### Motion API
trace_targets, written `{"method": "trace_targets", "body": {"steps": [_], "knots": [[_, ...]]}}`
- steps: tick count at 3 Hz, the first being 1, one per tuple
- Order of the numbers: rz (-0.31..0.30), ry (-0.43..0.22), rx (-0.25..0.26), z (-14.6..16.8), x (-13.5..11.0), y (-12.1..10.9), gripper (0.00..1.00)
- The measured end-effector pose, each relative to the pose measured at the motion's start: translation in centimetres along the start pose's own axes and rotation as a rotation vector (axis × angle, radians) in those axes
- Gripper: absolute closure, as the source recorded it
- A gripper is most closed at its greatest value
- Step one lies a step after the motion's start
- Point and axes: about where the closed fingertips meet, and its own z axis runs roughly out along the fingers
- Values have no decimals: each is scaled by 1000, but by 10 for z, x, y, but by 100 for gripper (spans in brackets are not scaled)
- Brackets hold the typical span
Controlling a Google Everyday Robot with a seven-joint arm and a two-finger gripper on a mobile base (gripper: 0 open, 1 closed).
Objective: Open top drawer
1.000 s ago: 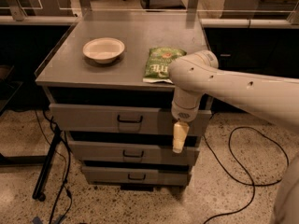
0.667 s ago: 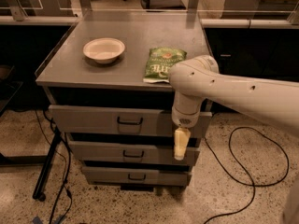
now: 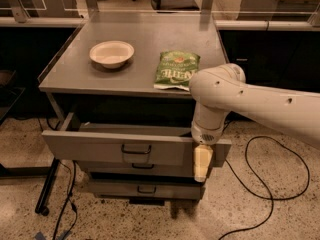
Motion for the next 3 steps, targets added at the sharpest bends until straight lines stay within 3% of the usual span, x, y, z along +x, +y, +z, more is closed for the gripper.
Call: {"method": "trace_targets", "body": {"steps": [2,3], "knots": [[-18,1,-9,0,-2,3,0],[-60,24,-48,-2,5,25,0]]}}
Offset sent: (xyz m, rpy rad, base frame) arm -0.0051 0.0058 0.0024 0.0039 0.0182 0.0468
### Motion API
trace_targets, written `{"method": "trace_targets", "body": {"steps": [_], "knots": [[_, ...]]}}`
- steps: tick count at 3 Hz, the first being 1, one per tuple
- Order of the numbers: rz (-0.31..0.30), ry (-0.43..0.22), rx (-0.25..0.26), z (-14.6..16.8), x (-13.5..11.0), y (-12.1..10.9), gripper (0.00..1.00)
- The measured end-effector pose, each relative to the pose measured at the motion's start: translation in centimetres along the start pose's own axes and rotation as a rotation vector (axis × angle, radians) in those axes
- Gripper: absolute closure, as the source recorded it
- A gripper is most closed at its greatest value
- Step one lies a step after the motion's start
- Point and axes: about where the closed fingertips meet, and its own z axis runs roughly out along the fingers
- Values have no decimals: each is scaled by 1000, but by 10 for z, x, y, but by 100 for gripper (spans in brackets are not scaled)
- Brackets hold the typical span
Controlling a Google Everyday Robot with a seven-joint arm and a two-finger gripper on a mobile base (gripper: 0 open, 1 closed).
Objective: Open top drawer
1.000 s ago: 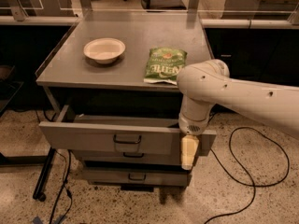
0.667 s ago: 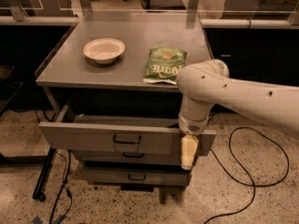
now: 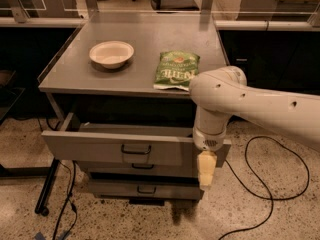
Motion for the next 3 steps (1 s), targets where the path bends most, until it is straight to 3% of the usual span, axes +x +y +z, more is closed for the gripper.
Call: {"method": "trace_targets", "body": {"steps": [1,2,3], "knots": [[-41,23,-43,-8,10,29,0],[-41,23,-43,-8,10,29,0],[-110,35,-104,-24,18,55,0]]}}
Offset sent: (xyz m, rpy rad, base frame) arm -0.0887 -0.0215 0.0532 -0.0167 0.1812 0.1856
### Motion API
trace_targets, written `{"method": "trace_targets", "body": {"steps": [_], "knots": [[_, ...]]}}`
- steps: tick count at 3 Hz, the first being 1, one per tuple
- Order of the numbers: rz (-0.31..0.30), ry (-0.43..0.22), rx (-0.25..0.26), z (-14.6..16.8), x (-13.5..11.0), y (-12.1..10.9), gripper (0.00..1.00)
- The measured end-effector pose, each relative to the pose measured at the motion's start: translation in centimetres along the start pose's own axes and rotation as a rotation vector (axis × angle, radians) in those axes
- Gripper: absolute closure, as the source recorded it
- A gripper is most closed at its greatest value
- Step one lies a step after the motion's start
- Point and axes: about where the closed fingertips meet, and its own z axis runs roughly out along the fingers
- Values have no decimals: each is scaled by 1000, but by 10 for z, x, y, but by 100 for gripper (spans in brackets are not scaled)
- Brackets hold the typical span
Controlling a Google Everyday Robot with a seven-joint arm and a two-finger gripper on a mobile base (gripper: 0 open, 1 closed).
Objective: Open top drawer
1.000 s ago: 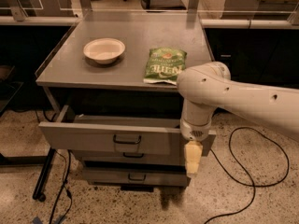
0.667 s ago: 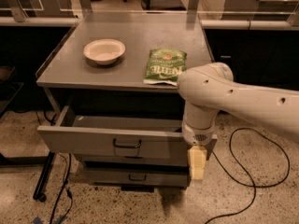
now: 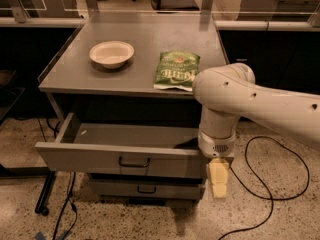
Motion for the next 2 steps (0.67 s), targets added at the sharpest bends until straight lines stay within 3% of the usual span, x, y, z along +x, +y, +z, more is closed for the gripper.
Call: {"method": "trace_targets", "body": {"steps": [2], "knots": [[22,4,11,4,3,-12,0]]}}
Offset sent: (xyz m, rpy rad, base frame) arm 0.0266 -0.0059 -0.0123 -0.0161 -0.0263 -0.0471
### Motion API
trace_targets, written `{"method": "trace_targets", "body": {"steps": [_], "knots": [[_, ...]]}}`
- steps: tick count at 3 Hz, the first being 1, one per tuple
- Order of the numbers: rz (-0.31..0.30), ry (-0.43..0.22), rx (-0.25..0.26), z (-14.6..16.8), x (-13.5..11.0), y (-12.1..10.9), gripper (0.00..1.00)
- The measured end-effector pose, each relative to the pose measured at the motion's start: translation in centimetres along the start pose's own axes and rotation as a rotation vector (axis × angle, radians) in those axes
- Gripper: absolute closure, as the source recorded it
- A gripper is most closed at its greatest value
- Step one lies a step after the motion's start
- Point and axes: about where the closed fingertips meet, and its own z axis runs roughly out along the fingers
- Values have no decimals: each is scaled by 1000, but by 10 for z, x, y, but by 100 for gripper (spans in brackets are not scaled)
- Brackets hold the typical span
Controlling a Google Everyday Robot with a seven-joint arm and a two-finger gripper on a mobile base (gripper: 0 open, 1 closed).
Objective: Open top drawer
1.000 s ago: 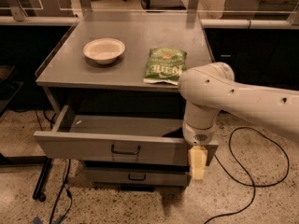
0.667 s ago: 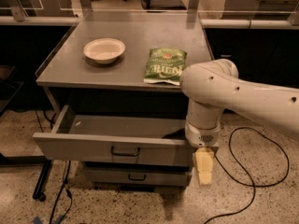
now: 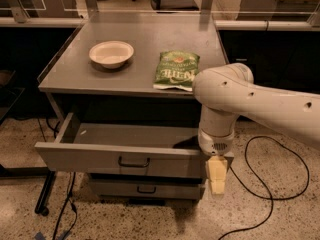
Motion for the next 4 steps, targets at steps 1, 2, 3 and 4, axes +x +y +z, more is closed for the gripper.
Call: {"method": "trace_targets", "body": {"steps": [1,2,3,4], "knots": [[14,-1,-1,7,0,-8,0],[-8,-17,-77,22,1,11,0],[-18,-21,-103,20,3,25,0],[-18,-21,-103,17,3,26,0]]}}
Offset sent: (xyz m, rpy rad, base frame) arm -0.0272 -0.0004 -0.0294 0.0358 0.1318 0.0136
